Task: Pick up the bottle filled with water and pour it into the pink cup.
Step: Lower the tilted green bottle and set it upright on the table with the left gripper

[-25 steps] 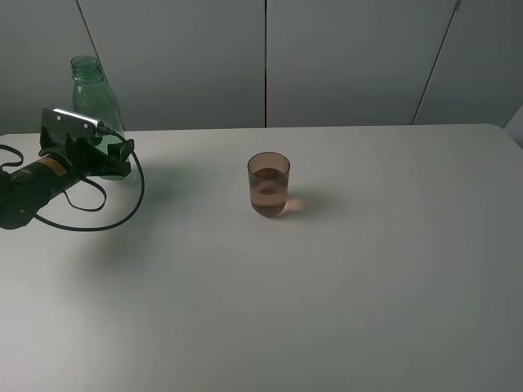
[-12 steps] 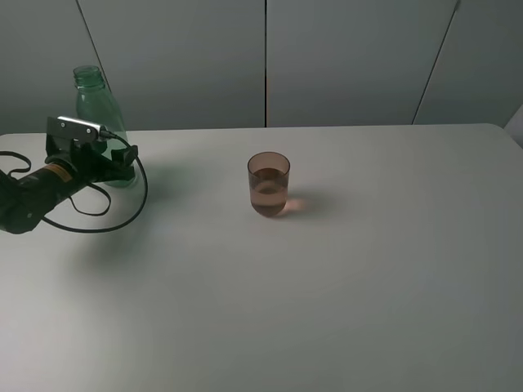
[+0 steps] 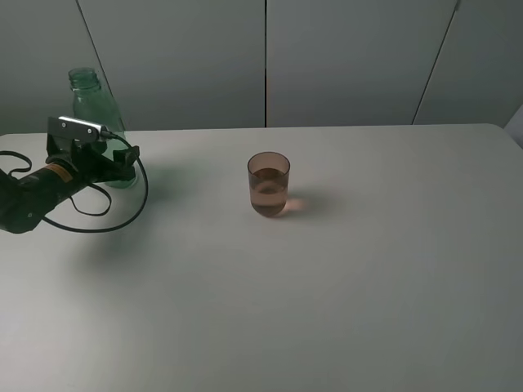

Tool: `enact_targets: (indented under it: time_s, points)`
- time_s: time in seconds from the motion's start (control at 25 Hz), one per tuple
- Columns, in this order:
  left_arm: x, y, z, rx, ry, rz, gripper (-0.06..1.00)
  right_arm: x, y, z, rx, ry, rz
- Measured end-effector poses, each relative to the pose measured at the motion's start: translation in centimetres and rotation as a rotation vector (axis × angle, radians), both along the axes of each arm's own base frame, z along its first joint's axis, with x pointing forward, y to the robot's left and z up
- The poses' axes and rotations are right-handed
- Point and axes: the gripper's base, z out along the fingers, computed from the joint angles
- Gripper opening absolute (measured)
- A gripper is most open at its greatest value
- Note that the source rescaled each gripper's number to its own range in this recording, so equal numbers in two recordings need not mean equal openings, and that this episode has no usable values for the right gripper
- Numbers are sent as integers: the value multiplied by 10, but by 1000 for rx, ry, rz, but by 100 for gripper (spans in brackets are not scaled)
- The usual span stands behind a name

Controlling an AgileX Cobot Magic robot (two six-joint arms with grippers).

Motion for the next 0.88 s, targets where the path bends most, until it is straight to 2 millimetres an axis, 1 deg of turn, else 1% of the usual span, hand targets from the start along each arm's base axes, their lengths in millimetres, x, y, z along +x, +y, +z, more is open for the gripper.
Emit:
enact_targets:
  time_s: [0.08,0.28,0.52,0.6,0.68,0.76,0.8,0.88]
  points:
    - [0,0,-1,1,6,1,45,0,0,0,0,0,0]
    - [0,0,0,2,12,2,46,0,0,0,0,0,0]
    - [-7,1,9,18,50,12,46,0,0,0,0,0,0]
    - [-9,2,8,29,81,14,47,0,0,0,0,0,0]
    - [-11,2,8,35,102,18,62,0,0,0,0,0,0]
    - [-14,3,5,43,133,19,84,0,0,0,0,0,0]
    - [-15,3,5,48,147,21,92,0,0,0,0,0,0]
    - [-16,4,4,59,175,24,96,0,0,0,0,0,0]
